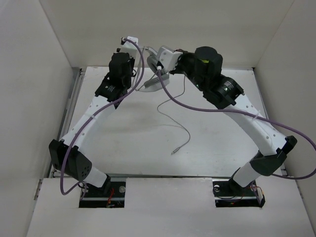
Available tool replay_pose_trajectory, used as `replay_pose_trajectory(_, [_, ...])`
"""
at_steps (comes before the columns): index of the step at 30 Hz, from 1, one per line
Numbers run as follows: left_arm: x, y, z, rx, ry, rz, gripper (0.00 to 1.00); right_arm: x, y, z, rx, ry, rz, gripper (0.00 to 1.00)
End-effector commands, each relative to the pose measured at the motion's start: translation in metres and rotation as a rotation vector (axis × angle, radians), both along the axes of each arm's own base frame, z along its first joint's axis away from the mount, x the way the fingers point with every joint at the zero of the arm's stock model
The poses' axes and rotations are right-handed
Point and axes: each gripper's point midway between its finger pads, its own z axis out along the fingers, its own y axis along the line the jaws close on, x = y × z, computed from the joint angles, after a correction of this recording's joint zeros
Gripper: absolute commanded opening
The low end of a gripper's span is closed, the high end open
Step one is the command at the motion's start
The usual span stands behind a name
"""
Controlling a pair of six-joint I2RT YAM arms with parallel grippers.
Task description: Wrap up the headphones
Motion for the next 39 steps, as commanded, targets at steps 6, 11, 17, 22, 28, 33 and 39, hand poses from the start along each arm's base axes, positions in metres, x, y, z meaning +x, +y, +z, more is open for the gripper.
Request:
replay_pose_trajectory(6, [-0.039,-0.035,0.083,-0.149,-0.2,-0.19,0.0,0.02,-0.061,0.068,0.156,-0.247,-0.143,0.07])
replay_pose_trajectory(11, [-0.064,-0.074,0.094,-0.153,-0.183,-0.369,0.0,0.039,-0.065,0.06,0.198,-0.253,-0.151,0.07])
replay_pose_trajectory(17, [-0.09,-0.103,0.09,-0.142,-0.128,-0.557,0.0,0.055,-0.062,0.052,0.205,-0.247,-0.154,0.08])
replay_pose_trajectory(22, [-0.108,-0.111,0.105,-0.173,-0.132,-0.642,0.0,0.075,-0.066,0.029,0.217,-0.181,-0.166,0.08])
replay_pose_trajectory(28, [-0.124,-0.108,0.131,-0.226,-0.166,-0.687,0.0,0.098,-0.089,0.008,0.319,-0.058,-0.18,0.08])
replay_pose_trajectory(33, [-0.135,-0.109,0.158,-0.276,-0.197,-0.73,0.0,0.109,-0.094,-0.006,0.401,0.028,-0.16,0.09])
replay_pose_trajectory(39, [-0.151,-0.114,0.189,-0.387,-0.208,-0.81,0.0,0.104,-0.075,-0.034,0.645,0.302,0.021,0.18])
